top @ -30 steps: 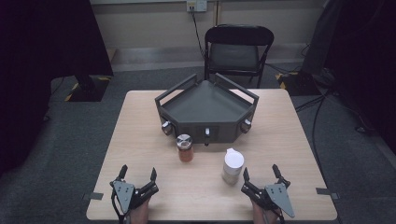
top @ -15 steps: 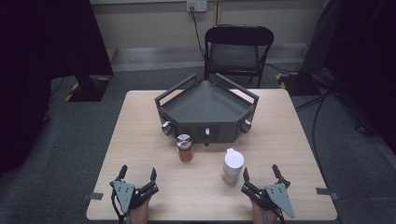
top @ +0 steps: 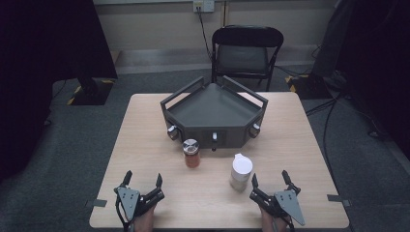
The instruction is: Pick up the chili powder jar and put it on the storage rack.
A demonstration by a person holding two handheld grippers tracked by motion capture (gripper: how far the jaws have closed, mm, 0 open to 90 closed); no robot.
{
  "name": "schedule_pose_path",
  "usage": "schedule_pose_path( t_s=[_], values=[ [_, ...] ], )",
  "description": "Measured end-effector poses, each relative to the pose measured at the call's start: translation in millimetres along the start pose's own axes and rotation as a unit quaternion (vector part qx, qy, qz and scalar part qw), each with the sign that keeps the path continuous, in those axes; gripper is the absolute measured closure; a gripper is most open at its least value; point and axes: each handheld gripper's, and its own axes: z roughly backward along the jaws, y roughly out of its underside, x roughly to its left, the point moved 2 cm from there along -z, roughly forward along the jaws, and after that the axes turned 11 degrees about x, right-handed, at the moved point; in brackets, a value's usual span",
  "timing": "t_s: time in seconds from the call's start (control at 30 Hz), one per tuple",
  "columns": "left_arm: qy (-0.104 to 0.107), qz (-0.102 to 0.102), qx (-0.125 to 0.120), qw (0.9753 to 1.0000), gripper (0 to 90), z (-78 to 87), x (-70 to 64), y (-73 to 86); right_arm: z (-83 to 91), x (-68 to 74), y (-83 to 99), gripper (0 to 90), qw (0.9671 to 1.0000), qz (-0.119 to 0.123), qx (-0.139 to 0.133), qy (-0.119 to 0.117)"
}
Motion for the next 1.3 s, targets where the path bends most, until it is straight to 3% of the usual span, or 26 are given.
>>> schedule_pose_path(
  t_s=[0.4, 0.53, 0.83, 1.07, 1.3],
  values=[
    [0.014, 0.003, -0.004, 0.9999, 0.0, -1.1, 2.2, -1.7, 0.0, 0.5, 0.0, 2.5, 1.0000, 0.000, 0.000, 0.001],
    [0.030, 0.020, -0.008, 0.9993, 0.0, -0.3, 5.5, -6.6, 0.0, 0.5, 0.0, 2.6, 1.0000, 0.000, 0.000, 0.001],
    [0.050, 0.016, -0.020, 0.9984, 0.0, -0.5, 4.7, -20.5, 0.0, 0.5, 0.0, 2.6, 1.0000, 0.000, 0.000, 0.001],
    [0.088, 0.032, -0.025, 0.9953, 0.0, -6.2, 6.3, -27.8, 0.0, 0.5, 0.0, 2.6, 1.0000, 0.000, 0.000, 0.001],
    [0.109, 0.027, -0.023, 0.9934, 0.0, -12.9, 1.7, -37.5, 0.0, 0.5, 0.0, 2.6, 1.0000, 0.000, 0.000, 0.001]
  ],
)
